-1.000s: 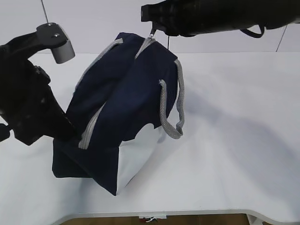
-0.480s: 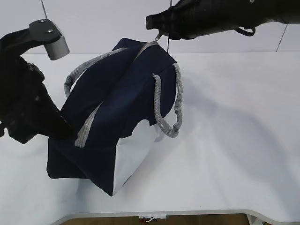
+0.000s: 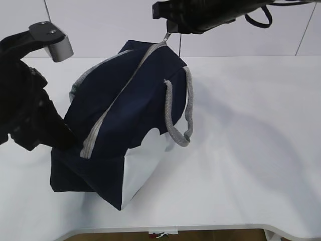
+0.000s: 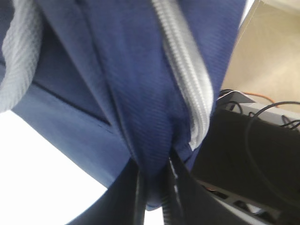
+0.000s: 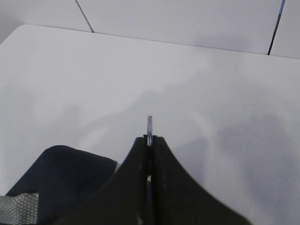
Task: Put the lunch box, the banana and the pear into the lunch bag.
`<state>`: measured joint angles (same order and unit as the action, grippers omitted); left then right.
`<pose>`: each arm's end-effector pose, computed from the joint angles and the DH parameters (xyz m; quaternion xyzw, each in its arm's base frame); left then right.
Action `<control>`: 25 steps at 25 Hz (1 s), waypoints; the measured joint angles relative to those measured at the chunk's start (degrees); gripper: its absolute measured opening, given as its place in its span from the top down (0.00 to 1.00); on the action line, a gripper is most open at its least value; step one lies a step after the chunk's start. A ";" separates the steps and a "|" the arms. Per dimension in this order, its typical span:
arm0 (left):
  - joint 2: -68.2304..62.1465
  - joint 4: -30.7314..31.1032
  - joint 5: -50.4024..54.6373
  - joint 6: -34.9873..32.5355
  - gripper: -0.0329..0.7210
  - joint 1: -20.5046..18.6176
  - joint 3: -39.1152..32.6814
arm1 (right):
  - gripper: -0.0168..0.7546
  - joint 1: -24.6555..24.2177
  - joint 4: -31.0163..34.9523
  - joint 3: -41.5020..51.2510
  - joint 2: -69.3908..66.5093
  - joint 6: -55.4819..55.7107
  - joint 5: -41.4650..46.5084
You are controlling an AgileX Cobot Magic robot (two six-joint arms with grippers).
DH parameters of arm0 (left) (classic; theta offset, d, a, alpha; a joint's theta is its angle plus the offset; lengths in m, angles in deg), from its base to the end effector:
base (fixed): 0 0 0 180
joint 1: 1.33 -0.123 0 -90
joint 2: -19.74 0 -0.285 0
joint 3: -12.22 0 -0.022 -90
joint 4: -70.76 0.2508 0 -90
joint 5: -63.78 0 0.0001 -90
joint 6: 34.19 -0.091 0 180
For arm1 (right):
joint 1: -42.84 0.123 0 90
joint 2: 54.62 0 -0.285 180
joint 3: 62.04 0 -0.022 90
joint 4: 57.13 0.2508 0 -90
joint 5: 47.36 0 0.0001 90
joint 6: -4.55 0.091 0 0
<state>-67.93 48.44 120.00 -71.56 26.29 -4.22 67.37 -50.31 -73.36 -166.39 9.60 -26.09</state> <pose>0.2250 -0.1501 0.2877 0.4531 0.8575 -0.1620 0.1820 0.3929 0.1836 0.3161 -0.1101 0.8657 0.1684 0.4583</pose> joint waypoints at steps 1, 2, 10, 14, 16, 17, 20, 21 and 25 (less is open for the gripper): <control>0.00 0.00 0.00 1.11 0.87 0.00 0.00 | 0.96 0.15 0.12 -0.98 -0.09 0.00 1.57; 0.09 0.12 0.00 2.00 0.84 0.00 0.00 | 0.96 0.42 0.49 -1.74 -0.09 0.00 2.87; 0.22 1.07 5.07 9.29 0.37 0.00 8.38 | 0.96 0.89 4.78 -5.60 -0.09 -1.03 12.84; 0.22 2.40 6.42 13.19 0.35 0.00 14.95 | 0.96 0.89 9.39 -5.73 -0.09 -3.93 15.11; -0.38 2.89 6.89 14.57 0.34 -0.10 17.96 | 0.96 0.89 10.44 -5.73 -0.09 -4.51 15.40; -1.25 2.90 7.19 15.07 0.34 -0.10 19.47 | 0.96 0.89 10.59 -5.73 -0.09 -5.06 15.57; -5.05 2.98 8.25 16.13 0.34 -0.10 23.26 | 0.96 0.89 11.07 -5.82 -0.09 -5.41 15.59; -6.59 3.13 8.50 16.42 0.34 -0.10 24.36 | 0.96 0.89 11.21 -5.82 -0.09 -5.63 15.59; -11.91 4.14 8.73 17.75 0.34 -0.10 28.13 | 0.96 0.89 11.55 -5.82 -0.09 -6.23 15.69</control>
<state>-79.84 52.57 128.73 -53.82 26.19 23.91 68.26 -38.75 -79.18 -166.48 3.37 -10.40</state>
